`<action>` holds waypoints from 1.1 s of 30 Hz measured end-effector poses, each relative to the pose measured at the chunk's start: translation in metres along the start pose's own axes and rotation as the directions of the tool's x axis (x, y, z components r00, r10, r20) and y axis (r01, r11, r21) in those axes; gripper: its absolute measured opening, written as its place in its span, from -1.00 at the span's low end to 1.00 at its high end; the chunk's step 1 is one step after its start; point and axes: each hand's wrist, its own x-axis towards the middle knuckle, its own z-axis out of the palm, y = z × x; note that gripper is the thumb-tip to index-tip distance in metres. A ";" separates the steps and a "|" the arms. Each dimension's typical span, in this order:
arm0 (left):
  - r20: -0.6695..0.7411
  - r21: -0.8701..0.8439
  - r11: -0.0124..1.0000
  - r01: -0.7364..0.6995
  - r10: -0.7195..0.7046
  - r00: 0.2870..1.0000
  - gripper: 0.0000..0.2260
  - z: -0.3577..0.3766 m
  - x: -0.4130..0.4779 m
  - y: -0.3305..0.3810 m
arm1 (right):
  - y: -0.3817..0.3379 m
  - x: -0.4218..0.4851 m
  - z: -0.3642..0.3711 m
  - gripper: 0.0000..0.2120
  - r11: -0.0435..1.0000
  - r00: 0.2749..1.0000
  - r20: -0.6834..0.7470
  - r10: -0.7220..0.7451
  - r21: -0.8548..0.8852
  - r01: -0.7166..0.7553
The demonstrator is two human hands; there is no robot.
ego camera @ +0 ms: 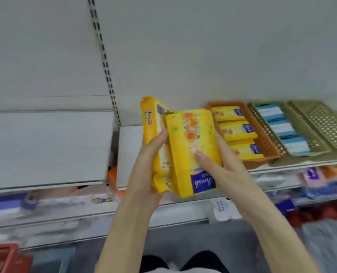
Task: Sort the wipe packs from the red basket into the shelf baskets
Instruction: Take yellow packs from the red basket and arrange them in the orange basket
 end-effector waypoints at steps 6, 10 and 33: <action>0.030 0.070 0.987 0.144 -0.146 0.989 -0.56 0.056 0.017 -0.062 | 0.018 -0.038 -0.094 -0.37 0.958 0.956 0.144 0.254 0.096 -0.269; 0.058 0.056 0.975 0.213 -0.217 0.975 -0.60 0.063 0.033 -0.085 | 0.036 -0.043 -0.114 -0.46 0.949 0.942 -0.145 0.303 0.138 -0.283; -0.095 0.062 0.998 -0.034 0.040 0.995 -0.50 0.110 0.112 -0.163 | 0.088 0.026 -0.205 -0.62 0.965 0.934 -0.245 0.261 0.095 -0.245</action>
